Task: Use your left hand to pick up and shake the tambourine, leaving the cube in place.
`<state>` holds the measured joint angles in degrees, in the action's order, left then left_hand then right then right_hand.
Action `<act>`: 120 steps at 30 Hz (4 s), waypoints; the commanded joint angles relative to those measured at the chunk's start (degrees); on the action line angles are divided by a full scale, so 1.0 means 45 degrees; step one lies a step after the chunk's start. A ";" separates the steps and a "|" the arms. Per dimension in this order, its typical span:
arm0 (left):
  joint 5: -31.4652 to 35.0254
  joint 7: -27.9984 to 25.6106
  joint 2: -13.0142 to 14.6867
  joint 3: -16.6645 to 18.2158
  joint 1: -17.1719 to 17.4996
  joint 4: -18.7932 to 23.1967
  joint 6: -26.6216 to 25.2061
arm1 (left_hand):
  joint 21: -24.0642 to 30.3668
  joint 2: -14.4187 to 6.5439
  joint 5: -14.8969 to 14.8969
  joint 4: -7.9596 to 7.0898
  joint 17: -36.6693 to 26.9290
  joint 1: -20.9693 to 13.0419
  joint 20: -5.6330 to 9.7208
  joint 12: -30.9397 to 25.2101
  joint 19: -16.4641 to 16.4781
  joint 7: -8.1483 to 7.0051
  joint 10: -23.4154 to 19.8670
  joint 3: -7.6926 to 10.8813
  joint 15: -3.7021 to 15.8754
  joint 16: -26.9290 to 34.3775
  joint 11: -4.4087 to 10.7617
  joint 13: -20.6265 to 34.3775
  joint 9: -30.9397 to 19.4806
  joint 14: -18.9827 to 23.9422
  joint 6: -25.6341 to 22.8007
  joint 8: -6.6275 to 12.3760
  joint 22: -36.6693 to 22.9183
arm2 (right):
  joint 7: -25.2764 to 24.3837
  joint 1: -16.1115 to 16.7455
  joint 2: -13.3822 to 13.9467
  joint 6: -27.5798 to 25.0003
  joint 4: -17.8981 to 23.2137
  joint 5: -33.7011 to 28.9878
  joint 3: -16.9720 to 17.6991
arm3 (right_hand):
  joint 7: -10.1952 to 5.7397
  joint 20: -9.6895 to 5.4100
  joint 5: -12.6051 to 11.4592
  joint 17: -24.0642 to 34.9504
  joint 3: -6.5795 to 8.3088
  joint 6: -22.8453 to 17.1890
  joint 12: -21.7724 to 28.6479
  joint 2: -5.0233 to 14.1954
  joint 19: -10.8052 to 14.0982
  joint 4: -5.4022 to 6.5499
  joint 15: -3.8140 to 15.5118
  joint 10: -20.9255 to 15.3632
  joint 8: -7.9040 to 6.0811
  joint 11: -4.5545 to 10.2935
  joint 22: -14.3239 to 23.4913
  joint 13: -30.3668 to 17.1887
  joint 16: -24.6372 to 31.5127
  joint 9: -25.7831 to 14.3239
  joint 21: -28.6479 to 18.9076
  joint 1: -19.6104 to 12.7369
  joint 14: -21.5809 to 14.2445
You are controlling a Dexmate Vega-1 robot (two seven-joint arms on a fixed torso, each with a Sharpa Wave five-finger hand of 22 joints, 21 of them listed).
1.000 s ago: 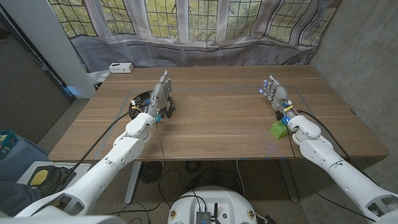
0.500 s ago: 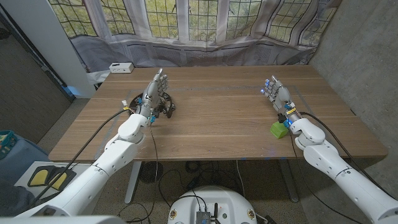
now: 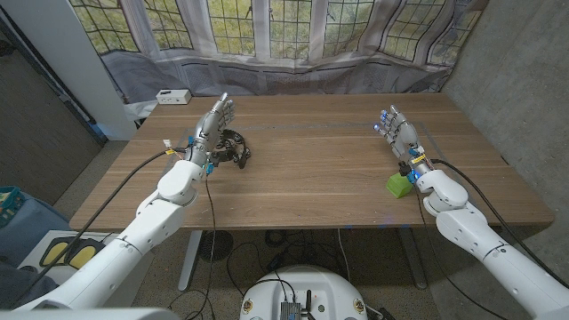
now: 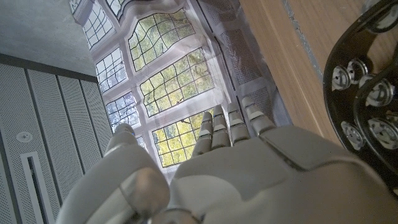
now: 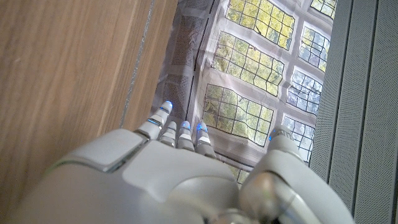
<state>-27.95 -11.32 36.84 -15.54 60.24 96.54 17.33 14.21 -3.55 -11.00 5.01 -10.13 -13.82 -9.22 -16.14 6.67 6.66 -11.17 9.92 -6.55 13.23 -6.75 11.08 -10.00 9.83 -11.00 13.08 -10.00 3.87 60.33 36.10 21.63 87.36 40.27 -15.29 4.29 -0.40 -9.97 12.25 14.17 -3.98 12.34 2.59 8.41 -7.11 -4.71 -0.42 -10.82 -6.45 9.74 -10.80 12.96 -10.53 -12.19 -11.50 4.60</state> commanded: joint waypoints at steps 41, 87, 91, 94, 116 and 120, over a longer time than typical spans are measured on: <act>0.7939 -0.4389 0.0919 0.2448 0.1566 0.0808 -0.0146 | -0.0002 -0.0377 0.0140 0.0552 -0.0029 -0.1028 -0.0069 -0.0135 0.1082 -0.0452 -0.1367 0.0603 0.0600 -0.0085 0.0745 0.0039 -0.0089 0.1306 -0.1702 0.0125 -0.0073 | -0.1458 0.0577 -0.0389 0.0510 0.0983 -0.1013 -0.0059 | 0.0445 0.0191 -0.0038 -0.0027 0.0069 -0.0370 0.0143 0.0085 0.0537 -0.0140 -0.0193 -0.0549 -0.0091 -0.0322 0.0037 -0.0034 0.0079 -0.0033 -0.0010 -0.0316 -0.0528; 0.9421 -0.0646 0.4999 0.1958 0.1692 0.4460 -0.8446 | -0.0433 0.0793 0.0158 0.1184 0.0024 -0.6001 0.0048 0.0542 0.1397 -0.1153 -0.1667 0.2190 0.1418 -0.0562 0.1727 0.0106 -0.0137 0.1335 -0.2004 -0.0231 -0.0066 | -0.1783 0.0577 -0.0714 0.0955 0.0989 -0.1432 -0.0112 | 0.0317 -0.0053 -0.0070 -0.0071 0.0280 -0.1205 0.0260 0.0393 0.1572 -0.0285 0.0058 -0.1509 -0.0156 -0.0182 0.0019 -0.0035 0.0144 -0.0026 -0.0073 -0.0829 -0.1377; 0.9357 -0.0199 0.5404 0.1811 0.1545 0.4729 -0.9030 | -0.0046 0.1016 0.0211 0.1024 0.0025 -0.6279 0.0171 0.0475 0.2621 -0.0951 -0.2113 0.2122 0.1460 -0.0370 0.1670 0.0112 -0.0150 0.1987 -0.2483 -0.0185 -0.0122 | -0.1774 0.0597 -0.0686 0.0879 0.1039 -0.1403 -0.0127 | 0.0264 -0.0093 -0.0069 -0.0077 0.0311 -0.1220 0.0250 0.0426 0.1606 -0.0302 0.0087 -0.1523 -0.0149 -0.0143 0.0016 -0.0035 0.0132 -0.0027 -0.0063 -0.0891 -0.1394; 0.9512 -0.0067 0.5684 0.1616 0.1409 0.4910 -0.9484 | 0.0122 0.1112 0.0214 0.0957 0.0020 -0.6330 0.0333 0.0374 0.3161 -0.0908 -0.2538 0.2050 0.1494 -0.0293 0.1597 0.0116 -0.0157 0.2402 -0.2872 -0.0123 -0.0156 | -0.1785 0.0615 -0.0643 0.0832 0.1104 -0.1425 -0.0129 | 0.0259 -0.0118 -0.0071 -0.0080 0.0334 -0.1220 0.0240 0.0455 0.1626 -0.0311 0.0088 -0.1520 -0.0142 -0.0133 0.0015 -0.0035 0.0124 -0.0027 -0.0059 -0.0931 -0.1398; 0.8867 0.2749 0.7916 0.0159 -0.0387 0.4840 -0.9906 | 0.0267 0.1246 0.0149 0.0885 0.0032 -0.6953 0.1530 0.0503 0.4447 -0.0449 -0.3177 0.1916 0.1430 -0.0395 0.1200 0.0072 -0.0159 0.3190 -0.3318 -0.0309 -0.0072 | -0.1931 0.0617 -0.0719 0.0684 0.1161 -0.1494 -0.0240 | 0.0133 -0.0115 -0.0102 -0.0097 0.0513 -0.1184 0.0159 0.0665 0.1698 -0.0379 0.0117 -0.1474 -0.0090 -0.0039 0.0007 -0.0034 0.0059 -0.0030 0.0006 -0.1242 -0.1421; 0.9033 0.3203 0.8228 -0.0208 -0.0727 0.4889 -0.9874 | 0.0071 0.0981 0.0046 0.1102 0.0032 -0.7836 0.1586 0.0748 0.4334 -0.0562 -0.2847 0.2206 0.1535 -0.0558 0.1266 0.0054 -0.0158 0.2915 -0.2855 -0.0505 -0.0049 | -0.1787 0.0502 -0.0795 0.0795 0.0972 -0.1470 -0.0306 | 0.0113 -0.0118 -0.0102 -0.0097 0.0522 -0.1175 0.0148 0.0673 0.1694 -0.0382 0.0103 -0.1464 -0.0082 -0.0043 0.0007 -0.0034 0.0049 -0.0031 0.0017 -0.1265 -0.1416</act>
<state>12.72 -2.29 69.73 -13.03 60.77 118.64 -27.16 15.05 1.91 -10.22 9.29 -9.87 -46.40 -2.02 -13.39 26.12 4.40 -24.84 18.97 -0.10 11.11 -1.38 11.18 -10.55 23.66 -25.18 11.22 -10.11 -4.79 63.19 33.10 24.75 92.76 33.64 -16.16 5.40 -1.02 -10.19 11.72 15.99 -9.20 13.31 5.52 15.79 -8.93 -4.39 -6.85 -11.21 -7.15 9.59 -10.78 13.52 -10.52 -12.18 -16.40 -1.84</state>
